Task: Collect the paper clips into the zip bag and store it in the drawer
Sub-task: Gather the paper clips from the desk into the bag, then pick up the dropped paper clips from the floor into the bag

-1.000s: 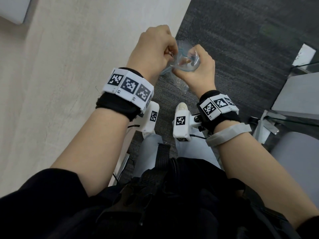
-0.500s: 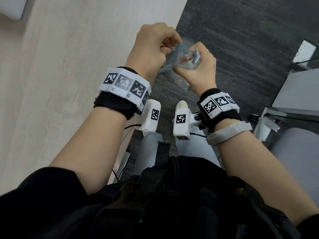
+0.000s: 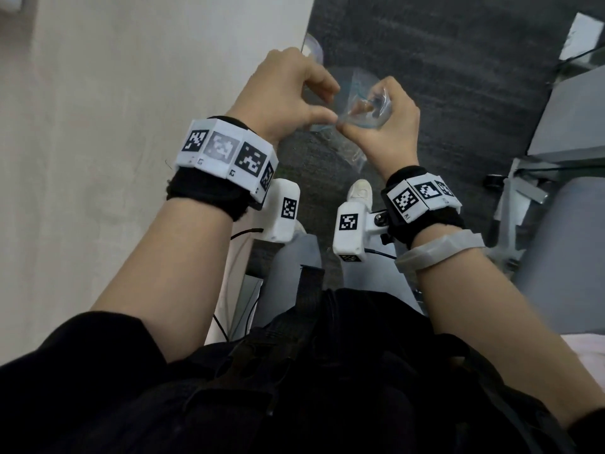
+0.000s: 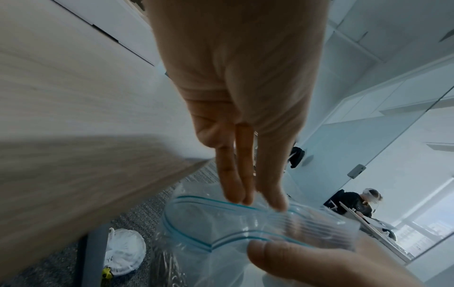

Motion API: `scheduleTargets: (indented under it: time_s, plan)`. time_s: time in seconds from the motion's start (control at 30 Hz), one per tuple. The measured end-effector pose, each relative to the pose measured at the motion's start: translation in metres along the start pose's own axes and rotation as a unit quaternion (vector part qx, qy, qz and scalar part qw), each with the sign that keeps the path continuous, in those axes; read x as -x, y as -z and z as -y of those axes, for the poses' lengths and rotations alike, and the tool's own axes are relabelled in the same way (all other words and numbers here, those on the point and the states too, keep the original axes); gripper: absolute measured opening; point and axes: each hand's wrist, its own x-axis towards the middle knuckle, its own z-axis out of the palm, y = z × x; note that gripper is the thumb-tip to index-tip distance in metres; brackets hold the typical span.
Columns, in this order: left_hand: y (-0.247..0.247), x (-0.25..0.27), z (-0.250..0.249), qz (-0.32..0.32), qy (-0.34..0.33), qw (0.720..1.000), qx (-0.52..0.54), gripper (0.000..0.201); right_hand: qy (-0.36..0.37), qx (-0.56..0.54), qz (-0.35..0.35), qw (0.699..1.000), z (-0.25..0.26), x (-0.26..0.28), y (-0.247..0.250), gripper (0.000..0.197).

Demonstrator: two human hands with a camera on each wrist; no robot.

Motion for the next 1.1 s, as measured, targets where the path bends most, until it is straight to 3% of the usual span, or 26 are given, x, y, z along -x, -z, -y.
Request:
scheduleTargets:
  time_s: [0.13, 0.27, 0.33, 0.53, 0.73, 0.83, 0.97, 1.1]
  plan:
    - [-0.019, 0.011, -0.001, 0.094, 0.043, 0.990, -0.092, 0.044, -0.004, 0.000, -0.003, 1.000, -0.014, 0.017, 0.006, 0.038]
    - [-0.050, 0.022, -0.007, 0.087, 0.086, 0.986, -0.112, 0.016, -0.006, 0.002, 0.007, 1.000, -0.035, 0.027, 0.018, 0.038]
    - [-0.067, 0.024, -0.011, 0.074, 0.101, 0.988, -0.095, 0.011, -0.003, -0.003, 0.012, 1.000, -0.051, 0.031, 0.025, 0.039]
    - [-0.129, 0.028, -0.014, -0.008, 0.109, 0.993, -0.043, 0.009, -0.006, -0.012, 0.020, 1.000, -0.101, 0.040, 0.049, 0.044]
    - [-0.196, 0.022, 0.015, -0.123, 0.094, 0.987, 0.044, 0.012, 0.001, -0.006, 0.008, 1.000, -0.158, 0.031, 0.047, 0.045]
    - [-0.226, 0.015, 0.049, -0.190, 0.100, 0.972, 0.100, 0.018, 0.005, -0.015, -0.001, 1.000, -0.195, 0.025, 0.033, 0.046]
    - [-0.264, 0.003, 0.107, -0.210, 0.158, 0.951, 0.160, 0.018, 0.003, -0.018, -0.026, 0.999, -0.244, 0.015, 0.005, 0.046]
    - [-0.296, -0.020, 0.168, -0.239, 0.227, 0.911, 0.249, 0.016, 0.002, -0.020, -0.051, 0.998, -0.295, -0.005, -0.028, 0.047]
